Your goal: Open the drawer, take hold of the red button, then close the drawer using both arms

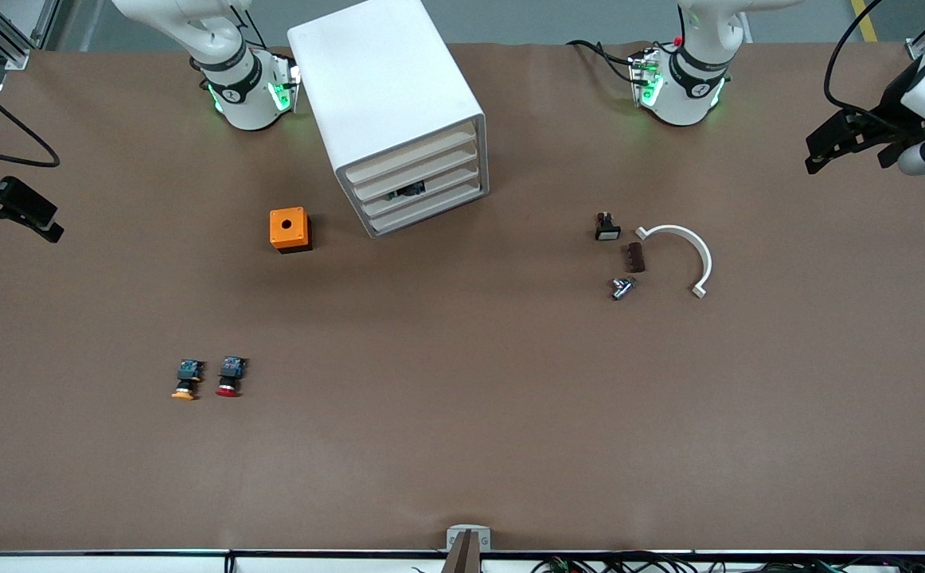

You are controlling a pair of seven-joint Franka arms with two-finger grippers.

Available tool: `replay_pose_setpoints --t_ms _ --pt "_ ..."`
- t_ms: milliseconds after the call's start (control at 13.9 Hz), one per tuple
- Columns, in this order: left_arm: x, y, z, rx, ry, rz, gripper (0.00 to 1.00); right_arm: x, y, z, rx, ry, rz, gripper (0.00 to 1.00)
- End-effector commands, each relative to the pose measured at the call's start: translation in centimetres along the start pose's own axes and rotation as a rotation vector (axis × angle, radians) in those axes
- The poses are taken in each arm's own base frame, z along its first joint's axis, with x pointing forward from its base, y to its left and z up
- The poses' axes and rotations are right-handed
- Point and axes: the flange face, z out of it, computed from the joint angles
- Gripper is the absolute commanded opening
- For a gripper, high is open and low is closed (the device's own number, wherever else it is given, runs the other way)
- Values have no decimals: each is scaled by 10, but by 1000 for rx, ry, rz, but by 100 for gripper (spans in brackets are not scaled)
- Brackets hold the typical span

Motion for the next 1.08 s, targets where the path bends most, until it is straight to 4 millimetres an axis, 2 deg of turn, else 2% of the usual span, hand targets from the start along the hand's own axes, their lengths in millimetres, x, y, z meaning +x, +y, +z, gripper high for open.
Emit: replay_pose_setpoints --t_ms 0,287,1005 --pt "6 12 -3 25 -6 29 100 0 -2 -1 -15 7 10 100" --pt "2 10 0 19 -35 19 100 0 -3 0 -15 7 8 100" --pt "7 5 -9 18 -17 12 100 1 0 1 -16 5 10 100"
